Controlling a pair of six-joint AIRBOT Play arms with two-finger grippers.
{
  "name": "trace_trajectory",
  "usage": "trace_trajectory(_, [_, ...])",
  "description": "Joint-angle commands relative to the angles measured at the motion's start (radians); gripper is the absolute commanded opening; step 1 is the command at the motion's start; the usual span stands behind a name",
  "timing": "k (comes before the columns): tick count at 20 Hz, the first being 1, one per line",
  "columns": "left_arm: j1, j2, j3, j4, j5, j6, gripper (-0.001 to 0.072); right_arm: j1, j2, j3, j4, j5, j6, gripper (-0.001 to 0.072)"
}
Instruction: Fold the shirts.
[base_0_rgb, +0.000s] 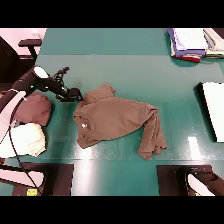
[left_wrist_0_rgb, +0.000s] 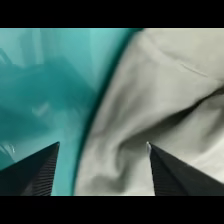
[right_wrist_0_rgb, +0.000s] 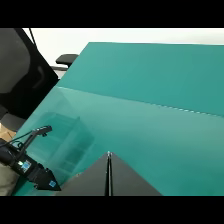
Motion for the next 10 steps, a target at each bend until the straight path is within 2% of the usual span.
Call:
trace_trajectory(1, [-0.062, -0.028, -0.005, -0.006, 0.045, -0.001, 0.064, 0.001, 0.005, -0.007, 0.002, 0.0, 0.0, 0.0021])
trace_trajectory(3, [-0.068, -0.03, -0.005, -0.001, 0.047, -0.023, 0.0639, 0.001, 0.013, -0.007, 0.003, 0.0, 0.0, 0.0021])
trace_trajectory(4, [-0.068, -0.03, -0.002, -0.001, 0.044, -0.023, 0.0552, 0.001, 0.018, -0.008, 0.003, 0.003, 0.0, 0.0021])
trace_trajectory(6, [-0.068, -0.03, 0.024, -0.001, 0.003, -0.021, 0.0047, 0.001, 0.023, -0.007, -0.002, 0.014, 0.0, 0.0021])
trace_trajectory(8, [-0.066, -0.024, 0.085, 0.0, -0.048, -0.021, 0.0026, -0.017, 0.014, -0.008, -0.003, 0.082, 0.0, 0.0021])
trace_trajectory(10, [-0.058, 0.021, 0.143, 0.003, -0.054, -0.021, 0.0026, -0.066, -0.015, -0.031, -0.02, 0.244, 0.004, 0.0021])
